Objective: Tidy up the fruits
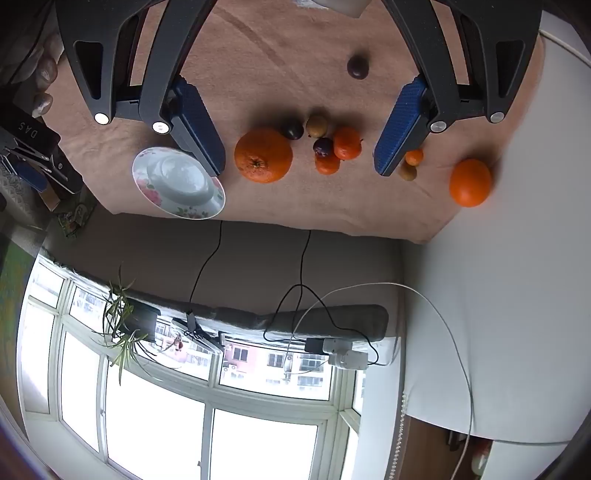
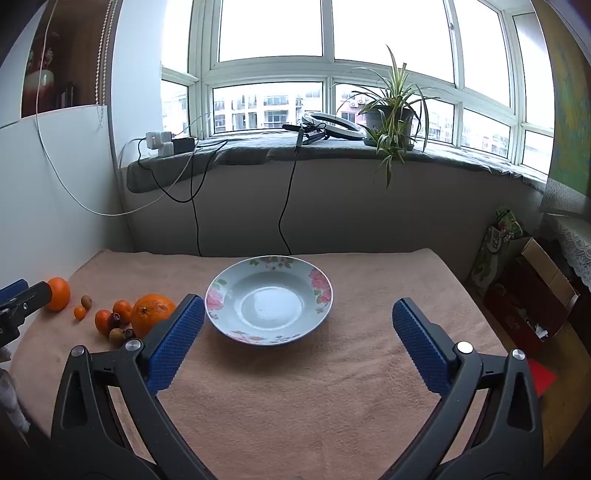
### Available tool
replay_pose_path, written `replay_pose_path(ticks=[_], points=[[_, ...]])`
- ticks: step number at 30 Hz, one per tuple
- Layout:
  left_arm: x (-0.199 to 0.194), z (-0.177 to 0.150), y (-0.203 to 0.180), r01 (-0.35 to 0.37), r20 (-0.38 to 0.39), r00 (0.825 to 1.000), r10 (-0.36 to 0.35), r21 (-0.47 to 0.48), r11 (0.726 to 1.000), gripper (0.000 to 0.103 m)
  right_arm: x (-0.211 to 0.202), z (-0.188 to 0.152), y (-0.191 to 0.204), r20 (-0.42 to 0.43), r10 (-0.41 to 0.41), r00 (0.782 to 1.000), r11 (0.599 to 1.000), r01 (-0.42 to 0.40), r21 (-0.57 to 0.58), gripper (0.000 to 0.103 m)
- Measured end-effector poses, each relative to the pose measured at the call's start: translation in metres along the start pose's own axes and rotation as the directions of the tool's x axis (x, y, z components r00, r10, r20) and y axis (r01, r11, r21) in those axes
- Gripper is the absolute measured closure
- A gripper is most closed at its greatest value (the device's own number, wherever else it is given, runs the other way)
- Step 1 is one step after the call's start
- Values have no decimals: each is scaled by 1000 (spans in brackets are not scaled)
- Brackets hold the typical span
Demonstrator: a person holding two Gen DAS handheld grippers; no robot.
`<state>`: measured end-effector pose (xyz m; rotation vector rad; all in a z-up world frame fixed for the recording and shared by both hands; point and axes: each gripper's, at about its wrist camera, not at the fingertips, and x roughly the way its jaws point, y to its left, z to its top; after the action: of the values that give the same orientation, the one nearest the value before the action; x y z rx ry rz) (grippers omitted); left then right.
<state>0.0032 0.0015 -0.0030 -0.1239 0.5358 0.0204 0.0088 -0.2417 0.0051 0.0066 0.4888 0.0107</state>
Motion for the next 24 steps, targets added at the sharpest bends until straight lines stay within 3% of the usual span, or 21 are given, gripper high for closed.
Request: replay_pose_path(ticks=[24], points=[[0, -2, 1, 2, 1, 1000, -2, -1, 1000, 20, -3, -3, -1, 18, -11, 1000, 1000, 11, -25, 0]])
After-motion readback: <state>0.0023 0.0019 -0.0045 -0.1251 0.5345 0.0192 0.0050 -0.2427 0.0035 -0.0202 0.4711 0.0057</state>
